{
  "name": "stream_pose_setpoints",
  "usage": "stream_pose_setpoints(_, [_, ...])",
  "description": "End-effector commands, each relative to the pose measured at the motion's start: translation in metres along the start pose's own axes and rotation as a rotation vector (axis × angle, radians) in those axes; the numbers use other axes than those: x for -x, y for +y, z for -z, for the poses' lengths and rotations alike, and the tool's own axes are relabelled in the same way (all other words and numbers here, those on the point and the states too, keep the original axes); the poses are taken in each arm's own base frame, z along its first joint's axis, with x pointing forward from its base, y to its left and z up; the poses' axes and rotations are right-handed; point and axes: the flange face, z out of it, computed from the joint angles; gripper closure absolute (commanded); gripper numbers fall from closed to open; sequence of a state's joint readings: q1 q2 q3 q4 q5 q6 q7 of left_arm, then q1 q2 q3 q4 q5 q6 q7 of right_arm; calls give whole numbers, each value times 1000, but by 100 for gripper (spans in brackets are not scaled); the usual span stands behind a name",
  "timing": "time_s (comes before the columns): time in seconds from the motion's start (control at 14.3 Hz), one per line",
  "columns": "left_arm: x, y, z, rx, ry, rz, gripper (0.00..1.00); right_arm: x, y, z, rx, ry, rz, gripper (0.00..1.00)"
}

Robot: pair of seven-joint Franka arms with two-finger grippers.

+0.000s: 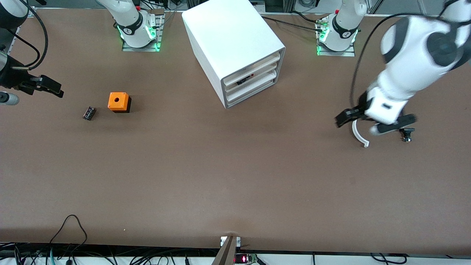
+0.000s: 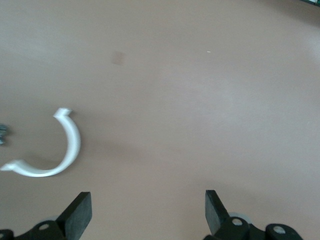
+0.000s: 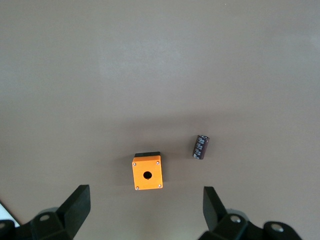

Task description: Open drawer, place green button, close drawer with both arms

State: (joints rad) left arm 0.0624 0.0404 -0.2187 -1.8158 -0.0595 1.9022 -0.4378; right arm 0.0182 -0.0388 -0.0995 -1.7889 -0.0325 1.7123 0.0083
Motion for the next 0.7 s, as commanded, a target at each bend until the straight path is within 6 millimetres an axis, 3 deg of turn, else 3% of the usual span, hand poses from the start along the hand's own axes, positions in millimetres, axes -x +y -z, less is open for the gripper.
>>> stream_pose_setpoints(0.0, [4, -43, 56, -41, 0, -151, 0, 0, 3, 5, -12, 13, -9, 0])
stream_pose_setpoints(0.07, [4, -64, 67, -44, -27, -182, 0, 0, 3, 5, -12, 11, -9, 0])
stream_pose_setpoints(0.14, [16, -69, 75, -65, -106, -192, 0, 0, 3, 5, -12, 11, -7, 0])
stream_pose_setpoints(0.28, [18, -58, 62, -79, -148, -215, 0, 1, 3, 4, -12, 8, -7, 0])
stream_pose_setpoints(0.63, [15, -54, 81, -64, -106, -212, 0, 1, 3, 5, -12, 7, -7, 0])
